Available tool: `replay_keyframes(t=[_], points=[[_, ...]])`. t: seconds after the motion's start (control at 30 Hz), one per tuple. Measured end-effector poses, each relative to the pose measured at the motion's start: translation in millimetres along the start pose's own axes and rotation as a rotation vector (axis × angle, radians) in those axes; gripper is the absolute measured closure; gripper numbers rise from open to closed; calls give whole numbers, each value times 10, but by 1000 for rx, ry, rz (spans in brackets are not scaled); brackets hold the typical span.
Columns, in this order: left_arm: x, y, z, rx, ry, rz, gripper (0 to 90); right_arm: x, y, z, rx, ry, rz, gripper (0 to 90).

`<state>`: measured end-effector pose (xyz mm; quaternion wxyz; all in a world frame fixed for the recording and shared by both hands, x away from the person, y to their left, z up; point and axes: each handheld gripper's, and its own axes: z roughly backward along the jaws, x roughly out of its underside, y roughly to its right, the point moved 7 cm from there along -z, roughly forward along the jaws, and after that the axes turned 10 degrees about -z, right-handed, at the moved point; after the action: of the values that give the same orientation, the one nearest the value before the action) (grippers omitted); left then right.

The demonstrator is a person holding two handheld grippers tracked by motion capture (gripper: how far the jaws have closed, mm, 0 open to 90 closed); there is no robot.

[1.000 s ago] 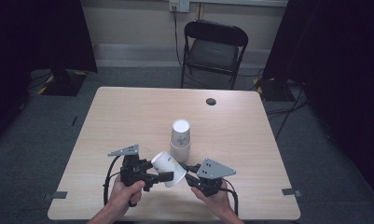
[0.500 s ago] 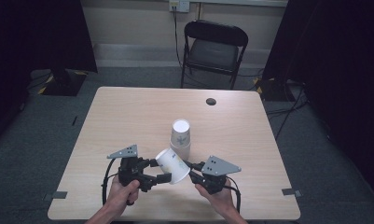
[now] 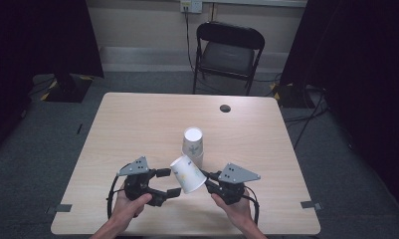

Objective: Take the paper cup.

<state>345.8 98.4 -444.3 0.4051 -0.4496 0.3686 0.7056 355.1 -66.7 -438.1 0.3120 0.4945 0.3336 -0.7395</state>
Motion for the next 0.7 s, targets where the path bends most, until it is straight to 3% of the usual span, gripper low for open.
replay_keyframes(t=[0.23, 0.43, 0.7], points=[[57, -35, 36, -38, -40, -54, 159, 55, 67, -50, 17, -80, -38, 861], [40, -53, 67, -57, -37, -78, 156, 101, 98, -87, 14, -145, -61, 862], [2, -50, 94, -93, -47, -156, 167, 179, 144, -112, 15, -234, -86, 862]])
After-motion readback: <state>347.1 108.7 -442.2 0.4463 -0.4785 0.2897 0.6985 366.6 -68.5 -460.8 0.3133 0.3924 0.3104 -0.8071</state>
